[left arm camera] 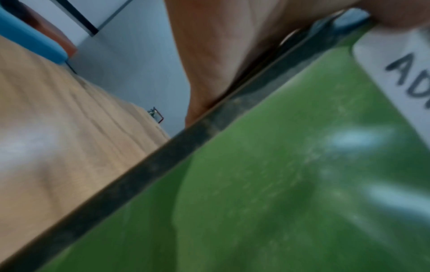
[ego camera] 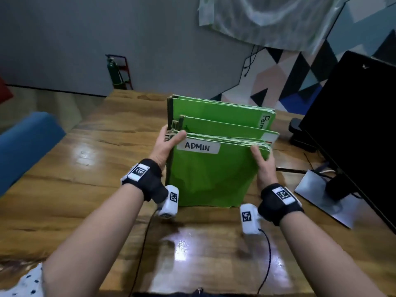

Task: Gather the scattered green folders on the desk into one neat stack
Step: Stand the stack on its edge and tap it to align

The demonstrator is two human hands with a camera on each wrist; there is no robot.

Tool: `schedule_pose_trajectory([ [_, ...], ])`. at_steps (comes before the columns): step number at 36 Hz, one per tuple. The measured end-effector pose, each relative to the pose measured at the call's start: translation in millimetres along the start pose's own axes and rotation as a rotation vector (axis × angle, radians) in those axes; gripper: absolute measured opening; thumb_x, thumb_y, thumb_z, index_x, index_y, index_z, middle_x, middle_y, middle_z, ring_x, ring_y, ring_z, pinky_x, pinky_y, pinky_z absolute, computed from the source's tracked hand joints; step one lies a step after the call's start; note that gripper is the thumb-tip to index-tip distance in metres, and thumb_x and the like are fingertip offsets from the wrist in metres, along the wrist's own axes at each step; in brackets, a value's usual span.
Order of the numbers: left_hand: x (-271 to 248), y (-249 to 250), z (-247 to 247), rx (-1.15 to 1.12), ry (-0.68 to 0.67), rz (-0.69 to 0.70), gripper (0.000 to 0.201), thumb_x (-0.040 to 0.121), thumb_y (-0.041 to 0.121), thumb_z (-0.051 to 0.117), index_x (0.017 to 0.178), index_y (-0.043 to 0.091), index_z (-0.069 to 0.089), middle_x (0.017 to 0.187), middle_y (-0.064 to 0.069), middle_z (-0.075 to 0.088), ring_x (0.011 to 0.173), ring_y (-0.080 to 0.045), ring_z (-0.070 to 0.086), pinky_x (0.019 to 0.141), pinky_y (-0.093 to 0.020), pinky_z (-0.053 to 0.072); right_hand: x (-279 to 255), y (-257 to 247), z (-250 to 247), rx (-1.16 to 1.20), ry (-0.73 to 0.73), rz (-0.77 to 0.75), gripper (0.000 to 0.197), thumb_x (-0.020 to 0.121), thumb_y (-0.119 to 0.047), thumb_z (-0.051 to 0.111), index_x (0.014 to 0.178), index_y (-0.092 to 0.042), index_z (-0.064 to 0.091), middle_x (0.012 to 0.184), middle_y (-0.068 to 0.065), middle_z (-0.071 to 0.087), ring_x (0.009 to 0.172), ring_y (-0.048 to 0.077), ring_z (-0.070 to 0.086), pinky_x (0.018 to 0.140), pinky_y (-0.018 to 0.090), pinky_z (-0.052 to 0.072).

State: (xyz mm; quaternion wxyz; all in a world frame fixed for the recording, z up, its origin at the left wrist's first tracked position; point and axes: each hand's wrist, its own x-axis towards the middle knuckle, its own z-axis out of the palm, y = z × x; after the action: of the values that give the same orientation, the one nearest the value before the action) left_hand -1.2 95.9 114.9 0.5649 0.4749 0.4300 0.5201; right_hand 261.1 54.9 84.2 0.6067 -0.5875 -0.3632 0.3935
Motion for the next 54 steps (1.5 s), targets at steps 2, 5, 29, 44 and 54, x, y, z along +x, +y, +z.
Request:
schedule_pose_trajectory([
  [2, 1, 10, 5, -0.001, 0.020, 0.014, 0.103, 0.044, 0.068, 0.080, 0.128, 0.019, 0.047, 0.119, -0.012, 0.063, 0.108, -0.033, 0.061, 0.097, -0.057, 0.043, 3, -18, 2, 0.020, 0.004, -0.071, 0.111, 0.051, -0.079, 0.070, 0.137, -0.016, 0.042, 0.140, 0.008, 0.050, 0.125, 0.023, 0.050, 0.105, 0.046, 0.040],
  [5, 5, 21, 12, 0.007, 0.026, 0.011, 0.081, 0.052, 0.062, 0.079, 0.117, 0.020, 0.054, 0.111, -0.010, 0.067, 0.098, -0.031, 0.065, 0.093, -0.055, 0.048, 6, -50, 10, 0.020, 0.010, -0.155, 0.077, 0.058, -0.078, 0.064, 0.108, -0.020, 0.054, 0.109, 0.001, 0.061, 0.094, 0.010, 0.058, 0.087, 0.027, 0.045],
  [29, 32, 26, 12, -0.036, 0.064, -0.050, 0.034, 0.091, 0.004, 0.032, 0.108, 0.010, 0.061, 0.098, -0.009, 0.065, 0.073, -0.021, 0.061, 0.062, -0.028, 0.050, 21, -52, 5, -0.012, -0.260, 0.057, 0.039, 0.100, -0.045, 0.034, 0.110, -0.026, 0.066, 0.109, -0.006, 0.071, 0.099, 0.009, 0.068, 0.082, 0.025, 0.052],
  [44, 37, 32, 8, 0.039, 0.024, -0.071, 0.014, 0.096, 0.009, 0.046, 0.102, 0.010, 0.059, 0.086, -0.003, 0.065, 0.066, -0.016, 0.064, 0.057, -0.027, 0.055, 33, -53, 6, -0.025, 0.007, 0.031, 0.031, 0.087, -0.018, 0.040, 0.081, -0.010, 0.070, 0.083, 0.004, 0.074, 0.084, 0.026, 0.064, 0.072, 0.035, 0.051],
  [54, 30, 26, 9, -0.128, 0.098, -0.142, 0.039, 0.096, 0.036, 0.039, 0.112, 0.010, 0.063, 0.105, -0.004, 0.070, 0.094, -0.020, 0.066, 0.086, -0.032, 0.053, 19, -50, 15, 0.241, -0.233, 0.032, 0.057, 0.102, -0.044, 0.021, 0.118, -0.007, 0.062, 0.104, 0.008, 0.072, 0.093, 0.018, 0.070, 0.071, 0.026, 0.056],
])
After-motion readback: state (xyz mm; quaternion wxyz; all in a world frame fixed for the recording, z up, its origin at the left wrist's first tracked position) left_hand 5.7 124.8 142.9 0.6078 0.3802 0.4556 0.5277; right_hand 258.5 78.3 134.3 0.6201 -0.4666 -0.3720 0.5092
